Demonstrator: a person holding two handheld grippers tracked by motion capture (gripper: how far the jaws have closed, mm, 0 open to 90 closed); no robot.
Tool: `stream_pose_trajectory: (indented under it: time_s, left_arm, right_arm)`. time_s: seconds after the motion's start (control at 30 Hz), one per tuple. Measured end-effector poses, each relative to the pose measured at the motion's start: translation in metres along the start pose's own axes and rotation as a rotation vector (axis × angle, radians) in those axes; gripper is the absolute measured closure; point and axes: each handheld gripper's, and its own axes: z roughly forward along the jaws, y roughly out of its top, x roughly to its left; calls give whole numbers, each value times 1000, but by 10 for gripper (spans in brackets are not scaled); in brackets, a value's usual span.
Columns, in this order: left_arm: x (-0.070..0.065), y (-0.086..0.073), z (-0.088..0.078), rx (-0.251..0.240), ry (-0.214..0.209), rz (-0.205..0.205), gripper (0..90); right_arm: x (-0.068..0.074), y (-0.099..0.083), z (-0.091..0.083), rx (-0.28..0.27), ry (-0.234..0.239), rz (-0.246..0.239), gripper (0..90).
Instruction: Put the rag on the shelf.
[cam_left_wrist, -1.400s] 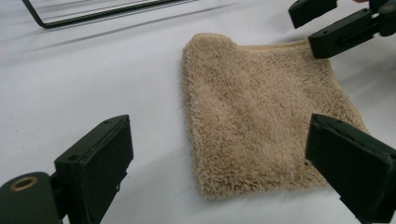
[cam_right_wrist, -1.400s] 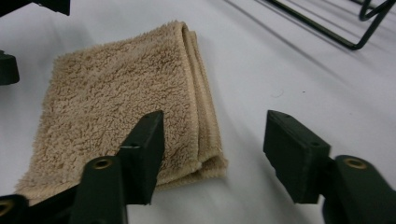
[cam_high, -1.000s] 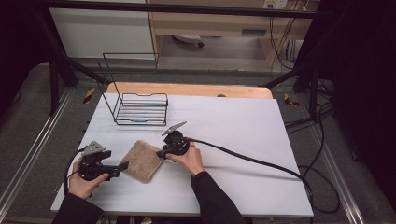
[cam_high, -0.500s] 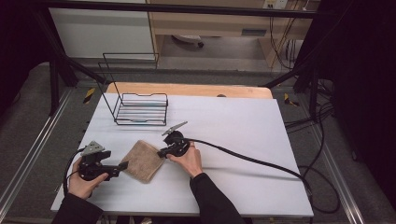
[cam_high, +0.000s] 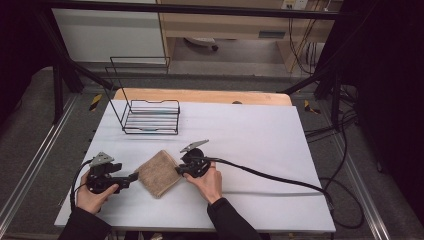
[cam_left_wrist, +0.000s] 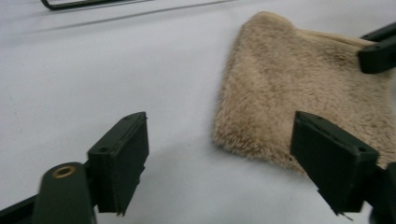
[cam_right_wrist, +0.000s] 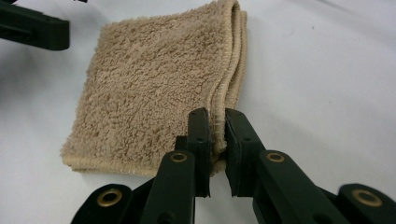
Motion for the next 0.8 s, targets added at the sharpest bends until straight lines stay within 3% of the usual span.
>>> stream_pose_trajectory:
  time_s: [0.13, 0.3, 0.37, 0.53, 0.8]
  left_arm:
    - [-1, 0, 5, 1, 1, -33, 318]
    - [-5, 5, 13, 12, 3, -32, 376]
    - [-6, 10, 18, 3, -4, -67, 410]
    - [-8, 15, 27, 16, 3, -98, 521]
    - [-12, 12, 35, 49, -6, -123, 616]
  right_arm:
    - [4, -13, -5, -18, -14, 10, 811]
    - [7, -24, -7, -39, -25, 15, 808]
    - [6, -26, -7, -44, -23, 19, 807]
    - [6, -30, -6, -48, -24, 19, 802]
    - [7, -32, -5, -53, -32, 3, 800]
